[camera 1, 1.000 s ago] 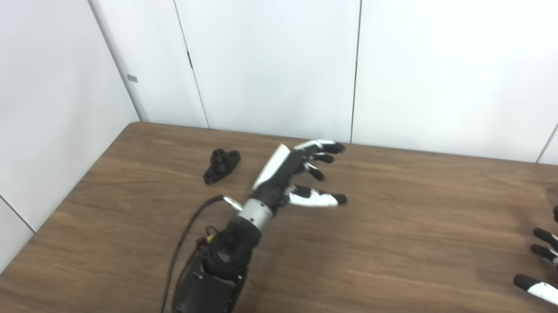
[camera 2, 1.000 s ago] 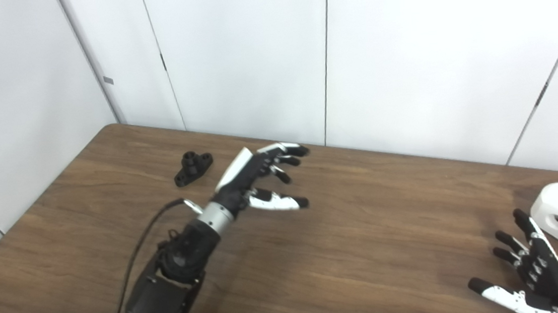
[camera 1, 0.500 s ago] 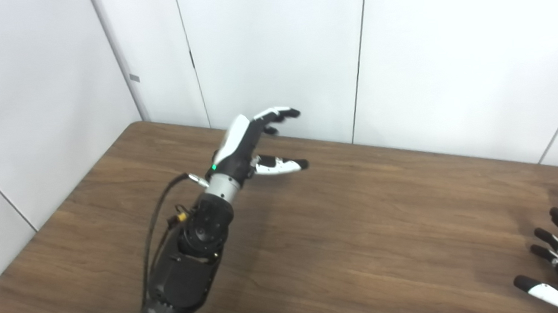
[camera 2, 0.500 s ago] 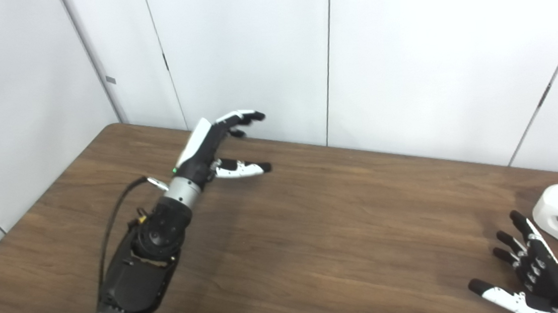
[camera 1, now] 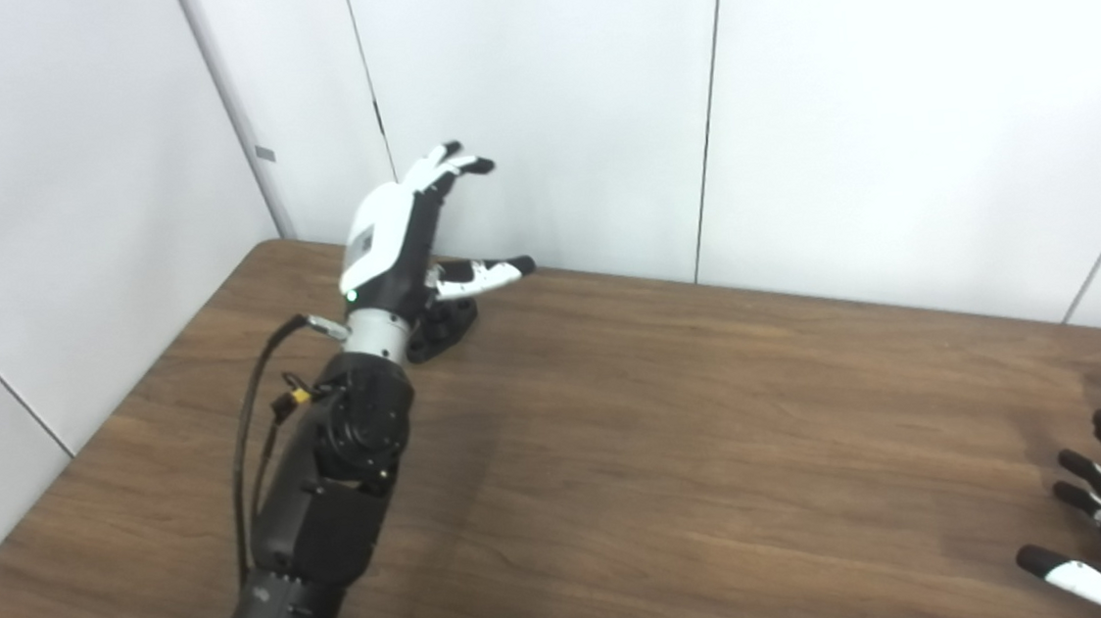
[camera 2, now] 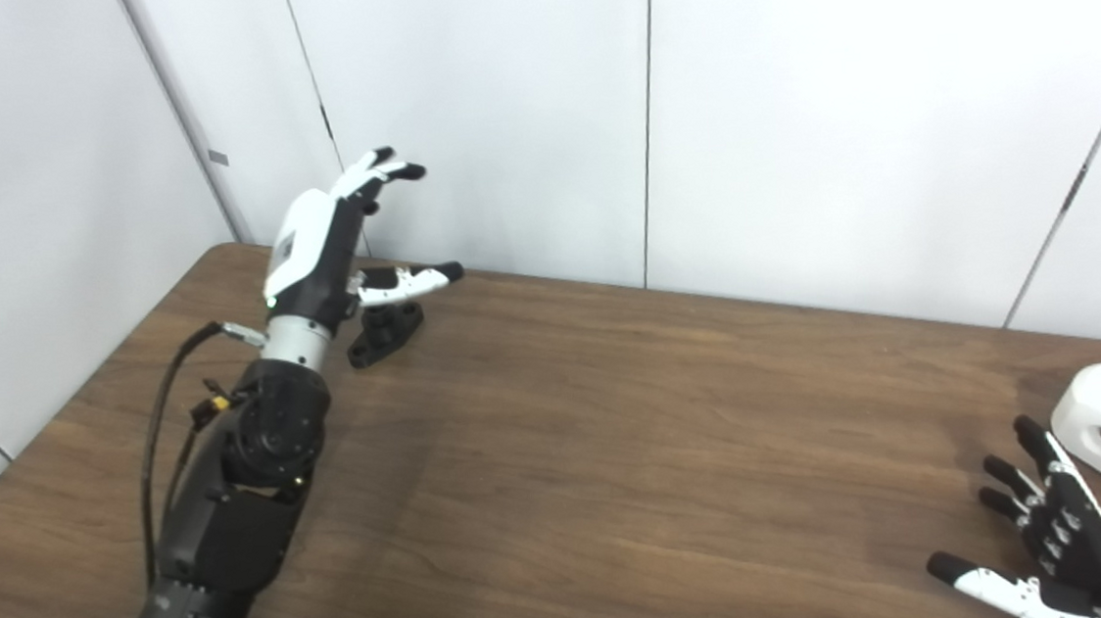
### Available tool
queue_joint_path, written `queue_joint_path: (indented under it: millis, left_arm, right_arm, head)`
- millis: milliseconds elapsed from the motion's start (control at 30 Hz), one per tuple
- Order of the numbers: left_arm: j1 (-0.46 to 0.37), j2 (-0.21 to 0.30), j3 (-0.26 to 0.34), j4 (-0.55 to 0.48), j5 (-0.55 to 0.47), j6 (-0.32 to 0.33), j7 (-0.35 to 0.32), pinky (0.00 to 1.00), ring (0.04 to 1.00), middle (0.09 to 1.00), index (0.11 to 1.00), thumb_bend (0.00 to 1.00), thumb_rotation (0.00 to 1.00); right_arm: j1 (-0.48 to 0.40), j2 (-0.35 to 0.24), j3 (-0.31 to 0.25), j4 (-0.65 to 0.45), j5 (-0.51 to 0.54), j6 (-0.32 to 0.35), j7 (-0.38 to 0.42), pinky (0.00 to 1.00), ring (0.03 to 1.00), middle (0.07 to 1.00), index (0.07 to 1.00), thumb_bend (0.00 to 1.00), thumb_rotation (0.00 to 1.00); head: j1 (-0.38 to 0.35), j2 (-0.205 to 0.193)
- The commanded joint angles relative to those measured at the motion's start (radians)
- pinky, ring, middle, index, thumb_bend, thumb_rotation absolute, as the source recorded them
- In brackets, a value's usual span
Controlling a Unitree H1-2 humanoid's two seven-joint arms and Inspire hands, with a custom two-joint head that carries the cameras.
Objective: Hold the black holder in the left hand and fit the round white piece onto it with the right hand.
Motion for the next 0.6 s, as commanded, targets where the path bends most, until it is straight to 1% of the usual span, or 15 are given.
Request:
queue_joint_path:
  millis: [0,133,200,233,333,400,500,567]
  left_arm:
    - [-0.041,0.034,0.015,0.006,0.025,-0.003,0.052,0.79,0.962,0.954,0.794,0.83,0.16]
    - [-0.043,0.046,0.015,0.037,0.062,0.013,0.096,0.80,0.950,0.938,0.768,0.83,0.19]
    - [-0.047,0.050,0.016,0.049,0.070,0.026,0.107,0.82,0.968,0.952,0.772,0.84,0.21]
    - [-0.049,0.053,0.016,0.053,0.071,0.037,0.107,0.84,0.984,0.966,0.778,0.84,0.22]
    - [-0.056,0.061,0.014,0.065,0.081,0.065,0.103,0.96,0.999,0.997,0.811,0.89,0.26]
    - [-0.060,0.066,0.013,0.077,0.080,0.070,0.106,0.99,1.000,1.000,0.828,0.90,0.26]
    - [-0.065,0.071,0.012,0.097,0.072,0.072,0.112,1.00,1.000,1.000,0.833,0.91,0.26]
    - [-0.067,0.074,0.011,0.113,0.069,0.078,0.110,1.00,1.000,1.000,0.835,0.94,0.29]
  right_arm:
    - [-0.029,-0.011,-0.014,-0.026,0.018,-0.037,-0.002,0.85,0.905,1.000,0.963,0.78,0.15]
    - [-0.027,-0.012,-0.015,-0.031,0.017,-0.032,-0.001,0.86,0.909,1.000,0.956,0.78,0.16]
    - [-0.026,-0.014,-0.014,-0.029,0.016,-0.036,0.000,0.86,0.909,1.000,0.952,0.79,0.17]
    - [-0.026,-0.015,-0.015,-0.027,0.019,-0.039,0.003,0.86,0.911,1.000,0.955,0.78,0.16]
    - [-0.025,-0.017,-0.018,-0.030,0.026,-0.035,0.006,0.87,0.913,1.000,0.959,0.77,0.15]
    - [-0.025,-0.018,-0.018,-0.034,0.027,-0.032,0.006,0.86,0.913,1.000,0.964,0.78,0.16]
    - [-0.023,-0.021,-0.018,-0.035,0.025,-0.034,0.009,0.86,0.912,1.000,0.969,0.77,0.16]
    - [-0.022,-0.022,-0.017,-0.034,0.017,-0.039,0.006,0.86,0.914,1.000,0.972,0.76,0.15]
  head:
    - [-0.001,0.000]
    - [-0.001,0.003]
    - [-0.001,-0.002]
    - [0.000,-0.002]
    - [0.002,0.000]
    - [0.005,-0.001]
    - [0.002,-0.002]
    - [0.002,-0.006]
